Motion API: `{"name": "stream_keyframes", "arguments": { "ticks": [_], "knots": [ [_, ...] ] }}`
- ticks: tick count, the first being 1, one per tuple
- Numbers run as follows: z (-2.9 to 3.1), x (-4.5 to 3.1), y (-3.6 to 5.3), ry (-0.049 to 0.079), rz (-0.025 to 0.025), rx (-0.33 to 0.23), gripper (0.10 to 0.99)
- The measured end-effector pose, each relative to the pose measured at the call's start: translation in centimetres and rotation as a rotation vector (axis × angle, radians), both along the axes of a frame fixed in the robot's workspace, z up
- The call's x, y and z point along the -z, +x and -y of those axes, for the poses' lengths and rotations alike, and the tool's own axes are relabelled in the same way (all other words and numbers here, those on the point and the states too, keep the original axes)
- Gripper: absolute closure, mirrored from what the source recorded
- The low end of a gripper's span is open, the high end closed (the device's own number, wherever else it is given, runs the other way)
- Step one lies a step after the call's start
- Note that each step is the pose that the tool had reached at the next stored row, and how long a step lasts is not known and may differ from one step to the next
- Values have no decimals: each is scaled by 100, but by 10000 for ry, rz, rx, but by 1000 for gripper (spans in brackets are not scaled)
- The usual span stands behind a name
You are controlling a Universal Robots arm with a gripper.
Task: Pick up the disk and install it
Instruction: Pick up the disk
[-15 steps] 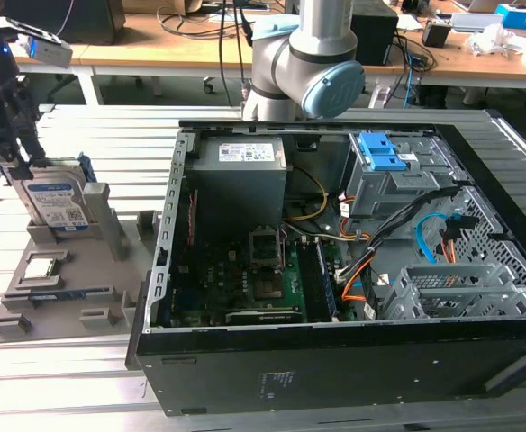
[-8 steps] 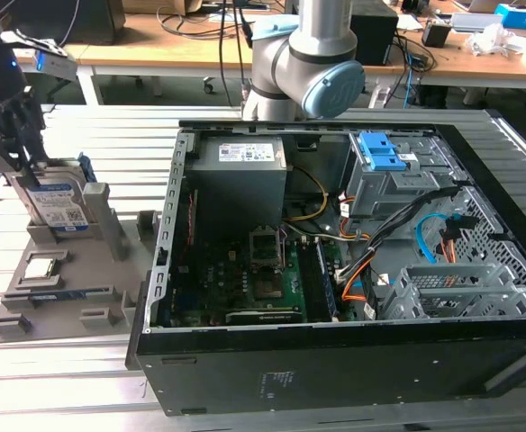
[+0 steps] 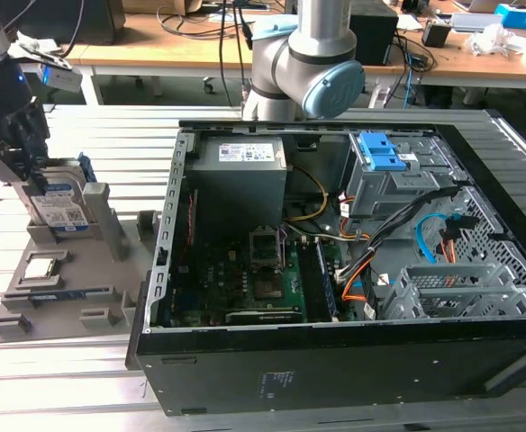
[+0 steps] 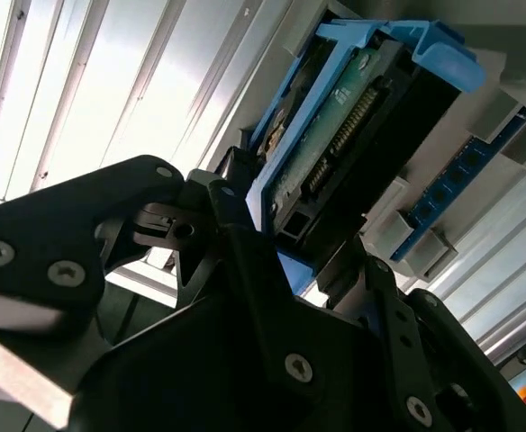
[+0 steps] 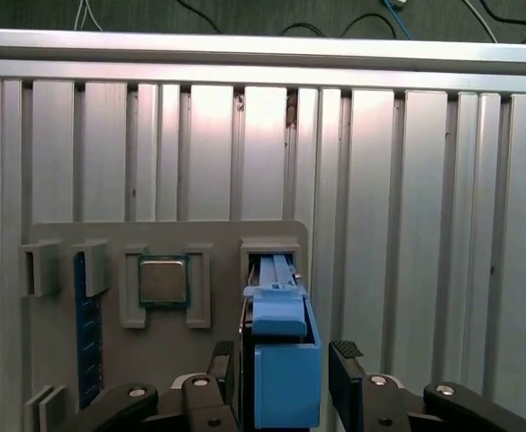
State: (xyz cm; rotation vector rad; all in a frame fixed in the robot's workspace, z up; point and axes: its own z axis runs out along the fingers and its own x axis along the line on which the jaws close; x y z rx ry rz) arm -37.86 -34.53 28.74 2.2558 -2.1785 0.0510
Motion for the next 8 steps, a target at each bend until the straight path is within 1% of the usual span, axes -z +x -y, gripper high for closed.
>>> {"name": "stream_keyframes", "arguments": {
  "ticks": [1,2,3,8],
  "knots": [
    [0,4,2,-1,-22,-1,545],
    [0,9,5,0,-72,0,545],
    [0,9,5,-1,-81,3,545],
    [-24,11,41,1,-81,7,545]
  ]
}}
